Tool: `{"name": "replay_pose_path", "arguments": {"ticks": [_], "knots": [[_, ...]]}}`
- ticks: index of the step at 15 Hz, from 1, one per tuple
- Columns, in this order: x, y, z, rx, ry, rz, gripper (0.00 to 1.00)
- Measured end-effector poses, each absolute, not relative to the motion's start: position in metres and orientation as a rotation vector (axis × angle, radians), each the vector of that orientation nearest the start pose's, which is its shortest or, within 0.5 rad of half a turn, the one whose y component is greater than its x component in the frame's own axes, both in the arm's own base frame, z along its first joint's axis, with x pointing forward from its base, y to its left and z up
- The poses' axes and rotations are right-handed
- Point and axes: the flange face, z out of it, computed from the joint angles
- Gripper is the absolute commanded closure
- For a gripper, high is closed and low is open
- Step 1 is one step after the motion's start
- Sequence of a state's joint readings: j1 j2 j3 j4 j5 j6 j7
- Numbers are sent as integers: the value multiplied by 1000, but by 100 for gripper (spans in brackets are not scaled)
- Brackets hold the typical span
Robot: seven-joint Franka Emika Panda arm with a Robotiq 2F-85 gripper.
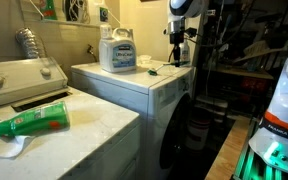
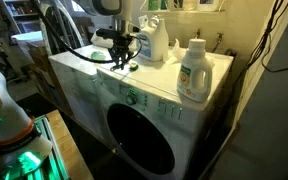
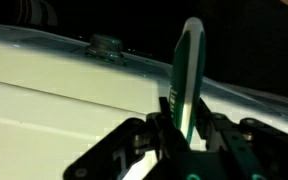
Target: Use the brush to scrub the top of the washing machine.
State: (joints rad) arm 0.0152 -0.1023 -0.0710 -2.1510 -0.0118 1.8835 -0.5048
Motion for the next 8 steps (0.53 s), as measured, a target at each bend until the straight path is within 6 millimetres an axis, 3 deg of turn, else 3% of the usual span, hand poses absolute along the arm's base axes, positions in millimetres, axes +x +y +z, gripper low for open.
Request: {"name": "replay_pose_path", "arguments": {"ticks": [8], "knots": [[539, 31, 440, -2959, -889, 328, 93]]}}
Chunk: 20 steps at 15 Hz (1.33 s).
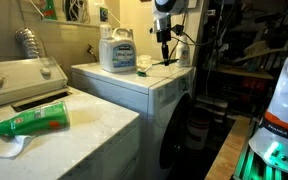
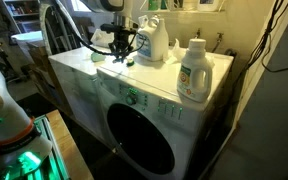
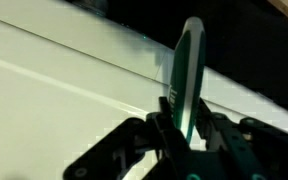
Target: Use the brush to scrub the top of the washing machine.
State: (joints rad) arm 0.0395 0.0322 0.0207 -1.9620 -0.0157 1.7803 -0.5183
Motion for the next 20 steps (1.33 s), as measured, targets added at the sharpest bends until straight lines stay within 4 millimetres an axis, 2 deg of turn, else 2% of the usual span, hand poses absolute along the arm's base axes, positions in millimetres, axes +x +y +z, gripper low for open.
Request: {"name": "replay_pose_path", "arguments": {"ticks": [4, 7, 10, 17, 20], "knots": [[533, 53, 438, -2884, -1025, 470, 93], [524, 45, 433, -2889, -1045, 593, 93], [519, 21, 428, -2918, -1022, 690, 93], [519, -57, 432, -3031, -800, 735, 93], [530, -66, 433, -3059, -736, 718, 93]]}}
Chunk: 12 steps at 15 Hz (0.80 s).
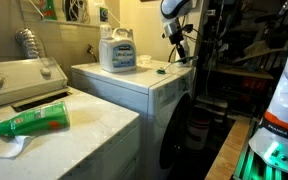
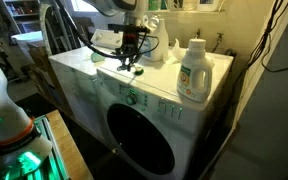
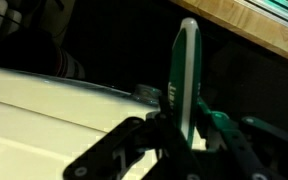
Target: Use the brush to scrub the top of the washing machine.
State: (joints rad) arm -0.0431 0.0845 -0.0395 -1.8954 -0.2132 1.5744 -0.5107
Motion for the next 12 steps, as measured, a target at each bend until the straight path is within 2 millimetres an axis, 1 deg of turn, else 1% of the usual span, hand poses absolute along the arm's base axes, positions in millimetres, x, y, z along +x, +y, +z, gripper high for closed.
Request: {"name": "replay_pose_path", "arguments": {"ticks": [2, 4, 8, 10, 12], "knots": [[544, -58, 432, -3076, -721, 702, 93], [561, -41, 431, -3091, -726, 683, 93], [593, 10, 425, -3097, -814, 642, 93], [601, 39, 422, -3080, -890, 631, 93], [602, 64, 419, -3055, -963, 636, 93]]}}
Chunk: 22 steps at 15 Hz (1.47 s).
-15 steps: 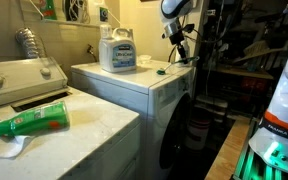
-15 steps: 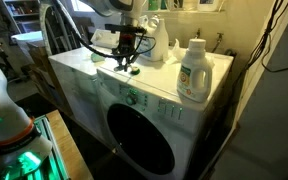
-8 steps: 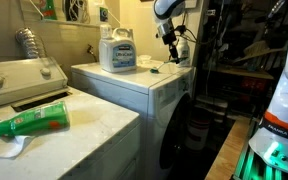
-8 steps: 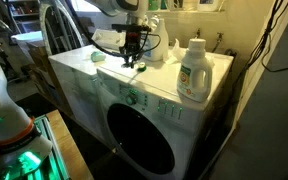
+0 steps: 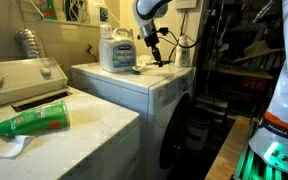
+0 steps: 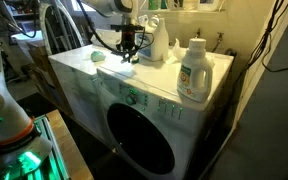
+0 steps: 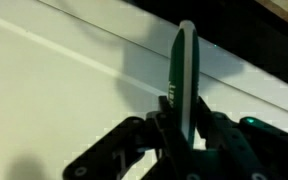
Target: Use the brush to scrub the top of the washing machine.
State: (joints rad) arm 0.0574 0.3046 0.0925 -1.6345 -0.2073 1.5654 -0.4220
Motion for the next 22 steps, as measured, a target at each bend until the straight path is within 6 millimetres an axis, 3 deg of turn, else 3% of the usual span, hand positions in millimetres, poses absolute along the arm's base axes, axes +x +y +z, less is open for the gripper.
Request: {"name": "replay_pose_path", "arguments": {"ticks": [3, 7, 10, 17, 19, 22], "knots": [[594, 85, 416, -2998, -1060, 700, 93], [575, 74, 412, -2947, -1081, 849, 93], [565, 42, 409, -2948, -1019, 912, 93], [554, -77, 410, -2998, -716, 928, 93], [557, -92, 416, -3017, -687, 838, 93], [566, -91, 438, -3055, -643, 595, 93]]}}
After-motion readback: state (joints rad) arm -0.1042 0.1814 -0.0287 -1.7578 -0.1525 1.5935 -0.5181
